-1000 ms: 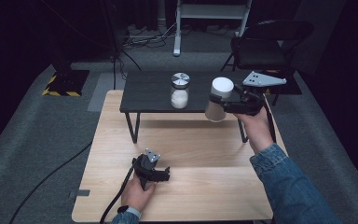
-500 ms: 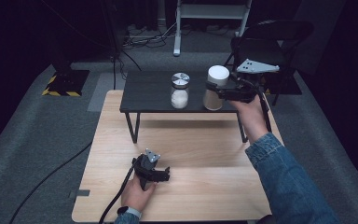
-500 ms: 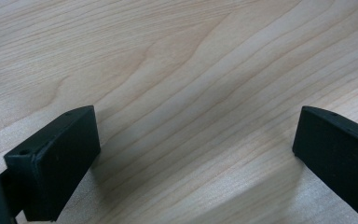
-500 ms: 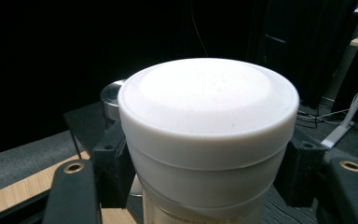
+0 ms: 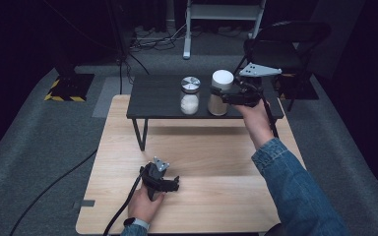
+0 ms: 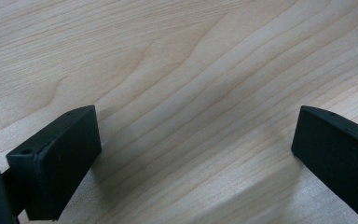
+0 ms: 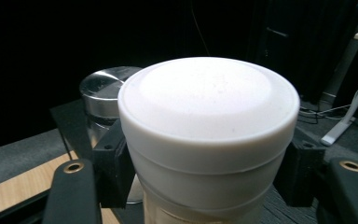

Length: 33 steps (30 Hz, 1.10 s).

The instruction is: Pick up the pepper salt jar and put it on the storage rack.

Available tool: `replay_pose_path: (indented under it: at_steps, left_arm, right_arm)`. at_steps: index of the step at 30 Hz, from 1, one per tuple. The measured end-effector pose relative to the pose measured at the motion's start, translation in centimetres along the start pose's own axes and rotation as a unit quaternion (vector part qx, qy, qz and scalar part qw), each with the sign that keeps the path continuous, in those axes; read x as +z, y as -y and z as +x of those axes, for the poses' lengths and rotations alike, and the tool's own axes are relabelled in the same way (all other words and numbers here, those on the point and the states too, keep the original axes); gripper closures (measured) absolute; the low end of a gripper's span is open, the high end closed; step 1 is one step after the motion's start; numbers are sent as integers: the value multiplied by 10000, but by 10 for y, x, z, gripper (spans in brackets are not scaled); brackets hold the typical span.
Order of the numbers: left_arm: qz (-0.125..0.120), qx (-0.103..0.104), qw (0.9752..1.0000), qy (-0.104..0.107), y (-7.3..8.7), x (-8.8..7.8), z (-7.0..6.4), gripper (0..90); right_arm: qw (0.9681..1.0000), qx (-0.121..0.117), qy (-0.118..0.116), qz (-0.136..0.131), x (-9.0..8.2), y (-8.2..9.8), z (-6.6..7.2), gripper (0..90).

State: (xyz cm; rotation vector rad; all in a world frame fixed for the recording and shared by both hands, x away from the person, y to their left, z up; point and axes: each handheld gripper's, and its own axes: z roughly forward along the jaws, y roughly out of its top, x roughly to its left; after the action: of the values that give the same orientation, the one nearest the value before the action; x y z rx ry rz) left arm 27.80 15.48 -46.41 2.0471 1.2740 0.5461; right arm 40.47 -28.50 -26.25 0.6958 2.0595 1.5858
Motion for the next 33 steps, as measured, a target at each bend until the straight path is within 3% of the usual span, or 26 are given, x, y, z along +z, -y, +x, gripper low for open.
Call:
replay_pose_path:
  at_steps: [6,10,13,20,33]
  left_arm:
    - [-10,24,10000,11,0,0,0,14]
    - [-23,47,10000,18,1,0,1,14]
    - [-24,49,10000,21,1,0,1,13]
    - [-3,49,10000,52,0,0,1,13]
    - [12,54,10000,42,0,-1,0,4]
  right_arm:
    - [10000,-32,44,-78,-2,4,0,326]
    - [9997,67,-111,-222,0,8,-5,170]
    - [9998,26,-75,-198,-1,9,-4,131]
    - [9995,119,-12,-277,-14,15,-4,113]
    - [9995,-44,149,-263,-50,31,5,113]
